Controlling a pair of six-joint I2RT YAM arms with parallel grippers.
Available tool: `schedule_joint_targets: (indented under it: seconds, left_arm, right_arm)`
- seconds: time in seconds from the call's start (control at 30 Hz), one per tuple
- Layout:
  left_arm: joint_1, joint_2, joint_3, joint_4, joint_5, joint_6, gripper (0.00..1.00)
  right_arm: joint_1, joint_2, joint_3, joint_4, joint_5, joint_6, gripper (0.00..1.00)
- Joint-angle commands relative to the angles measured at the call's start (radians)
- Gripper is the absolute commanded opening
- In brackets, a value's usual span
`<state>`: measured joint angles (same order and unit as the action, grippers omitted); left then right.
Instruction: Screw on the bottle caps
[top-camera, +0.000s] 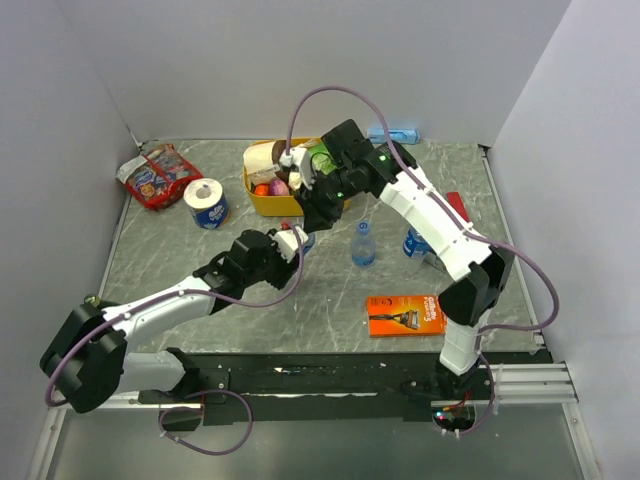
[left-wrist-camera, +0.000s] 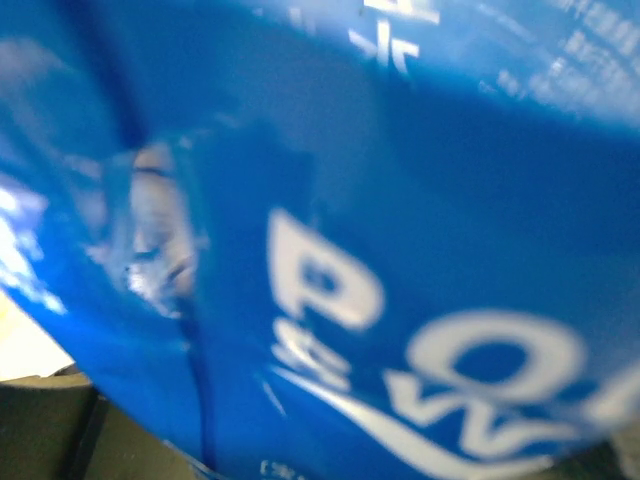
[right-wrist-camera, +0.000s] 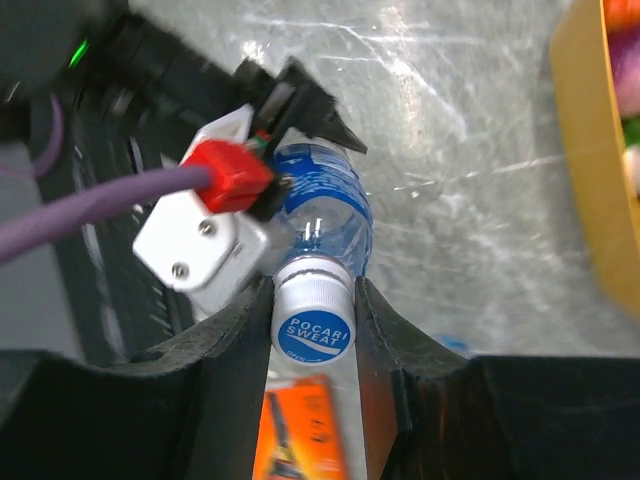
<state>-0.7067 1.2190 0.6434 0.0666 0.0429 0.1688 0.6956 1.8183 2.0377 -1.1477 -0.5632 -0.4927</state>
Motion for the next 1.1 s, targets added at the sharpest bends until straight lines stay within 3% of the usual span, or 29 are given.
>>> schedule_joint_targets:
  seconds: [0.0, 0.07, 0.1, 0.17, 0.27, 0.37, 0.47, 0.6, 0.73, 0.9, 1.07]
  left_arm:
    - [0.006, 0.001, 0.124, 0.182, -0.132, -0.114, 0.01]
    - [0.004, -0.009, 0.101, 0.170, -0.115, -0.098, 0.01]
    - [0.006, -0.013, 0.090, 0.164, -0.103, -0.089, 0.01]
    - [0.004, -0.027, 0.059, 0.139, -0.062, -0.074, 0.01]
    - [0.007, -0.041, 0.024, 0.081, 0.052, -0.031, 0.01]
    - [0.009, -0.056, -0.005, 0.035, 0.124, -0.006, 0.01]
    - [0.010, -0.084, -0.019, 0.010, 0.176, 0.034, 0.01]
    - [0.013, -0.131, -0.024, -0.057, 0.348, 0.150, 0.01]
    - [0.013, -0.156, -0.004, -0.146, 0.449, 0.303, 0.01]
    - [0.012, -0.139, 0.025, -0.225, 0.505, 0.396, 0.01]
    - [0.013, -0.141, 0.038, -0.225, 0.508, 0.408, 0.01]
  right_arm:
    - [0.033, 0.049, 0.042, -0.080, -0.155, 0.247, 0.36]
    - [0.030, 0.041, 0.079, -0.069, -0.139, 0.221, 0.45]
    - [0.022, 0.033, 0.094, -0.066, -0.117, 0.214, 0.57]
    - [-0.001, 0.030, 0.153, -0.060, -0.119, 0.200, 0.68]
    - [-0.082, 0.016, 0.228, -0.028, -0.194, 0.247, 0.75]
    - [-0.171, 0.003, 0.239, 0.006, -0.366, 0.351, 0.78]
    - [-0.197, -0.036, 0.194, 0.003, -0.481, 0.295, 0.78]
    - [-0.177, -0.106, 0.165, -0.122, -0.518, -0.048, 0.75]
    - [-0.101, -0.186, 0.101, -0.272, -0.347, -0.555, 0.73]
    - [0.002, -0.362, -0.158, -0.159, -0.169, -0.802, 0.77]
    - [0.071, -0.413, -0.247, -0.201, -0.093, -1.014, 0.76]
